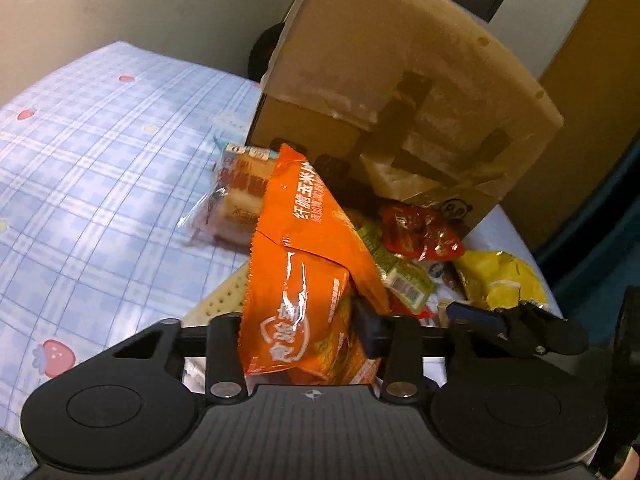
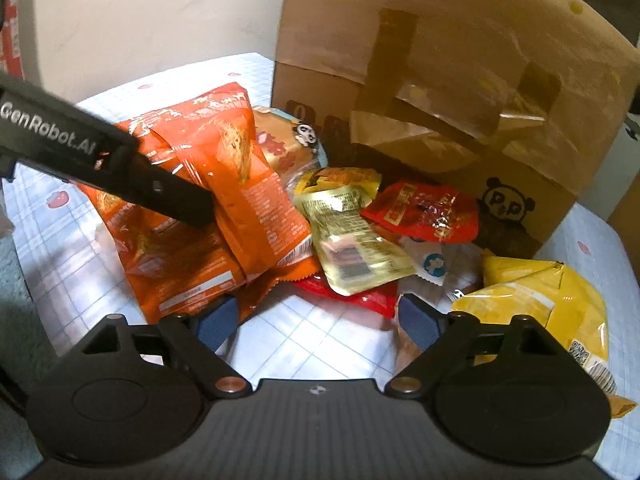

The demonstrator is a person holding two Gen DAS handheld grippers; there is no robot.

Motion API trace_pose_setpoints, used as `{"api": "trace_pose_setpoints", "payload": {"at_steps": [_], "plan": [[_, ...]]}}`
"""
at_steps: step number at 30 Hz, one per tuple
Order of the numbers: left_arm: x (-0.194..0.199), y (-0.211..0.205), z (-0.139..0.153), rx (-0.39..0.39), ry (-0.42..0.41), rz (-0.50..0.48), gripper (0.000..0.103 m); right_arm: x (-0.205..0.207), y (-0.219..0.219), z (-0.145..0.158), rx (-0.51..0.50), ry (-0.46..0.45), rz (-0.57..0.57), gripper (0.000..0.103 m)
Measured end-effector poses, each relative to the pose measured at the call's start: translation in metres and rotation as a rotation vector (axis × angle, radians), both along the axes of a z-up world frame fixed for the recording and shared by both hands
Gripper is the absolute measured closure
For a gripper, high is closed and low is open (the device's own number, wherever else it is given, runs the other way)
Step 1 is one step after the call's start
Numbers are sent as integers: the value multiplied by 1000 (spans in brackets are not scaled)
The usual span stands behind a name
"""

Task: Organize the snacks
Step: 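Grasp the orange snack packet with the left gripper from the pile, then grasp the yellow chip bag with the right gripper while the left holds the orange packet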

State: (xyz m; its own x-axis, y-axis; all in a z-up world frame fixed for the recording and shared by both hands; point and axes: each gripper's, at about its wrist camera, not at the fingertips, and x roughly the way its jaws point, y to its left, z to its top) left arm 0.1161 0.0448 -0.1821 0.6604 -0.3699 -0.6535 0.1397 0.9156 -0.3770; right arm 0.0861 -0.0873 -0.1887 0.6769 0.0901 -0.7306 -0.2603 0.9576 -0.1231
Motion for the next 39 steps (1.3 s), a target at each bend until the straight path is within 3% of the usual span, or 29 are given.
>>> {"api": "trace_pose_setpoints", "payload": {"at_steps": [5, 14, 21, 25, 29, 32, 39], "plan": [[-6, -7, 2, 19, -28, -8, 70, -6, -11, 8, 48, -36, -39, 15], [-12, -5, 4, 21, -30, 4, 70, -28, -41, 38, 123, -209, -167, 15], [-13, -4, 4, 27, -34, 4, 70, -31, -60, 53, 76, -320, -253, 15], [-14, -4, 3, 34, -40, 0, 70, -15, -94, 52, 81, -299, -388, 15], [-13, -4, 2, 36, -42, 0, 70, 5, -133, 42, 117, -201, -509, 14], [-13, -5, 2, 35, -42, 0, 70, 9, -151, 31, 196, -120, -563, 14], [-13, -4, 2, 35, -44, -4, 70, -7, -159, 18, 273, -120, -602, 8]]}}
